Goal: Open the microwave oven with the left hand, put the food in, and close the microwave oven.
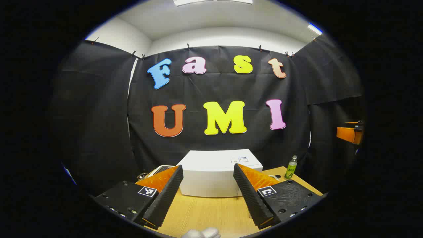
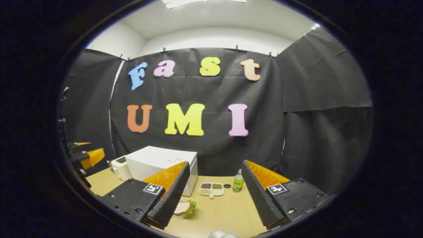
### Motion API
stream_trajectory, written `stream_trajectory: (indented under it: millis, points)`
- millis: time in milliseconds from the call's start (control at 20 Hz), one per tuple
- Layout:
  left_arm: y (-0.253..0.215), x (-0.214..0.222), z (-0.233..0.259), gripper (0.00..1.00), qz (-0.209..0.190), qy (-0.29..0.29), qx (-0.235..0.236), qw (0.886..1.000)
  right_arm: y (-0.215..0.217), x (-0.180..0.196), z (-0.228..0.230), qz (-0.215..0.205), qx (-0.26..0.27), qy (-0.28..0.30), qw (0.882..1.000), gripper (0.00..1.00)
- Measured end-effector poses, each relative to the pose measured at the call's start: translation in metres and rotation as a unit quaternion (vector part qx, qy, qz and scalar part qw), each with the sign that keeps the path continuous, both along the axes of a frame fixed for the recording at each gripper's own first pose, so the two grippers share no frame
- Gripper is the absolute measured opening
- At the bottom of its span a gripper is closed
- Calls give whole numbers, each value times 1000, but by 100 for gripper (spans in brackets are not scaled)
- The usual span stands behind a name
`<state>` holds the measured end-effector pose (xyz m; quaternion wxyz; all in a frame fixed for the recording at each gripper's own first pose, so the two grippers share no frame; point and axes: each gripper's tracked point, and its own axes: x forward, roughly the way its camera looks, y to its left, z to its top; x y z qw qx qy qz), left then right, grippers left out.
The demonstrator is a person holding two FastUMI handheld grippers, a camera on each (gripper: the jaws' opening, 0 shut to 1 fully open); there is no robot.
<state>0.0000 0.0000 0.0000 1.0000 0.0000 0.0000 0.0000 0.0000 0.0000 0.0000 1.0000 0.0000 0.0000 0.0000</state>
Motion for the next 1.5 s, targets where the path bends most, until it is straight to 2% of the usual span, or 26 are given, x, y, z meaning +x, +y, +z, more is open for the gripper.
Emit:
stream_trajectory:
  millis: [50,400,450,700,1000,1050,1100,1250,1500]
  points:
    - [-1,2,-2,94,-2,1,-2,1000,1,2,-1,0,-1,1,1000,100]
    - [-8,21,-9,94,-4,6,1,1000,5,15,0,6,-8,1,1000,100]
    - [-9,24,-10,94,-7,7,1,1000,5,15,-1,7,-7,2,1000,93]
    - [-25,43,-31,95,-16,5,5,1000,7,20,-2,8,-8,8,1000,93]
    - [-85,96,-93,95,-60,24,-4,998,-5,16,-5,-10,-18,18,1000,92]
    - [-99,106,-107,86,-69,36,-2,997,-8,13,-7,-15,-19,22,999,93]
    - [-107,116,-122,95,-73,44,2,996,-11,10,-8,-22,-23,27,999,93]
    - [-133,152,-164,97,-80,69,5,994,-21,-1,-16,-42,-33,48,997,93]
    - [-152,205,-224,97,-76,113,0,991,-46,-26,-27,-86,-40,82,992,93]
